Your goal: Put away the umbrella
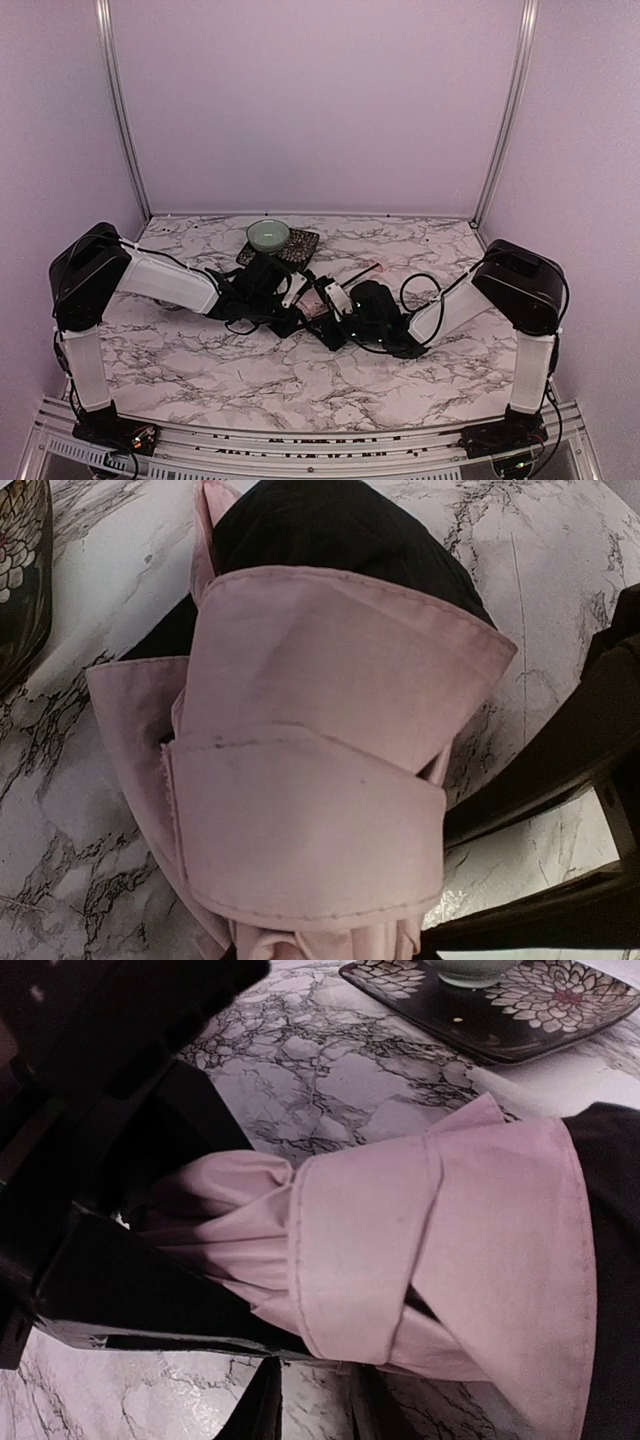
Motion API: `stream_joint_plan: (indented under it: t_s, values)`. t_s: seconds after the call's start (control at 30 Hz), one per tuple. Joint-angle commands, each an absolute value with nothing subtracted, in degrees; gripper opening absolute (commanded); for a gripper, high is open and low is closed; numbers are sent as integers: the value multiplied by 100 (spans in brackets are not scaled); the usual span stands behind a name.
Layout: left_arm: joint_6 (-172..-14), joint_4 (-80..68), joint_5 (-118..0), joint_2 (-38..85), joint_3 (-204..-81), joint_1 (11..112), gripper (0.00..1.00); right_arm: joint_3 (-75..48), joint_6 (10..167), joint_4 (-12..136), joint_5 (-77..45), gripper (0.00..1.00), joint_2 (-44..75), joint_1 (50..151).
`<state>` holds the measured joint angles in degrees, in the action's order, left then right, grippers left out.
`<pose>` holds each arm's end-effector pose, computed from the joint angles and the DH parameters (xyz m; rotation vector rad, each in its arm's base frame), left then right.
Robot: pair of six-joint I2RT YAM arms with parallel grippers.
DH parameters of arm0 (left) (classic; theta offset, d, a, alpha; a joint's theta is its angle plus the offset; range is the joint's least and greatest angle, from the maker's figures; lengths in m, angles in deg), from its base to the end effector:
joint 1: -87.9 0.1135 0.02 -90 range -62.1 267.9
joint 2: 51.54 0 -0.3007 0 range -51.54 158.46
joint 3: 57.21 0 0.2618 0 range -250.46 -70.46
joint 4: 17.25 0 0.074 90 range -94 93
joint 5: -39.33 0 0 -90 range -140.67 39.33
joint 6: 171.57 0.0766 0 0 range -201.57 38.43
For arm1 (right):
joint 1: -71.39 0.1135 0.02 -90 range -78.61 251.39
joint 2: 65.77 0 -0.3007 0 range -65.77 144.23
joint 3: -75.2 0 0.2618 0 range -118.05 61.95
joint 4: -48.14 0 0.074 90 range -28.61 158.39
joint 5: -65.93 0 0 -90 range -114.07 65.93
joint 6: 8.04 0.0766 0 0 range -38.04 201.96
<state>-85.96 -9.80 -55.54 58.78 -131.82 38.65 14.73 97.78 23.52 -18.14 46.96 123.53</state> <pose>0.2866 -0.3426 0.1399 0.9526 2.1923 -0.5578 0.2573 0.3439 0.1141 -0.7367 2.0289 0.8223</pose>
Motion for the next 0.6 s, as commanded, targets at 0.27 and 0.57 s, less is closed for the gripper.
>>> stream_joint_plan:
  t_s: [0.27, 0.57]
  values:
    - [-8658, -465, -5657, 6258, -13224, 3903, 0, 1286, 10020, 2271, -2165, 18, 4919, 12121]
    - [-8624, -437, -5711, 6261, -13233, 3903, 0, 967, 9756, 2018, -1610, 12, 5111, 12110]
